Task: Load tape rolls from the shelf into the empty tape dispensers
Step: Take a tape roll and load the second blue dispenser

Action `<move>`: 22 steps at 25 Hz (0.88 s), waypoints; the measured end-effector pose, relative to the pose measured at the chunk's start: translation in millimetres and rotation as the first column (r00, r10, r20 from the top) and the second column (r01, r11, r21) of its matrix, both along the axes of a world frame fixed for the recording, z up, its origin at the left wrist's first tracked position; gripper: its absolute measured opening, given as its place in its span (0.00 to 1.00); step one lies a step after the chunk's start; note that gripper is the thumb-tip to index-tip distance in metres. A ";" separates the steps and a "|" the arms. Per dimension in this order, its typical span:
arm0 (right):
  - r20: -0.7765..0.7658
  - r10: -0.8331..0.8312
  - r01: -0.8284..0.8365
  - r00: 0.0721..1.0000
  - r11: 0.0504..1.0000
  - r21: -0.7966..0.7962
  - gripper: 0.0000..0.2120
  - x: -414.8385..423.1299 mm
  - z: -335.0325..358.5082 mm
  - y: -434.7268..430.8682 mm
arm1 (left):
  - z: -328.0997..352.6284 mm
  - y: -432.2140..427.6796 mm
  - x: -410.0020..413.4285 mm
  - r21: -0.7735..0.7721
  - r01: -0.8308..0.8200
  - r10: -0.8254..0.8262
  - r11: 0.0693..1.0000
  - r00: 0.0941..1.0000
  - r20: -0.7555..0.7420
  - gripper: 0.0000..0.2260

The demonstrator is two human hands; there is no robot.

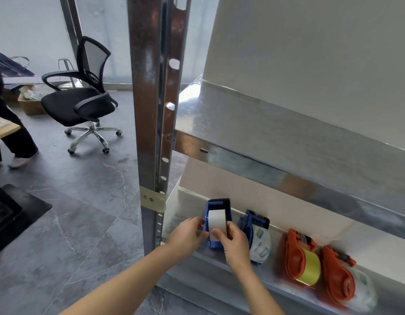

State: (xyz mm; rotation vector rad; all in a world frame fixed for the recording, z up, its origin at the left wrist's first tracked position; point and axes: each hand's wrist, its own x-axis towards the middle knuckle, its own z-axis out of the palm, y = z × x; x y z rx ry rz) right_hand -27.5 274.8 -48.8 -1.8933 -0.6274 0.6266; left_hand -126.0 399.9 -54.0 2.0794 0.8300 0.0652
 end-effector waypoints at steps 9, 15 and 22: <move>-0.294 -0.063 0.117 0.954 0.978 0.171 0.10 0.1 -0.7 -13.4 | 0.3 -10.9 14.0 -0.352 -0.172 0.227 0.920 0.966 0.121 0.05; -0.181 -0.184 0.201 0.966 0.977 0.079 0.05 6.6 4.5 -21.3 | -16.2 -6.8 8.1 -0.439 -0.295 0.351 0.849 0.935 0.050 0.15; 0.025 -0.149 0.149 0.989 0.989 0.004 0.12 -0.2 42.4 -37.7 | -15.9 -12.1 0.6 -0.206 -0.250 0.259 0.946 0.966 0.016 0.19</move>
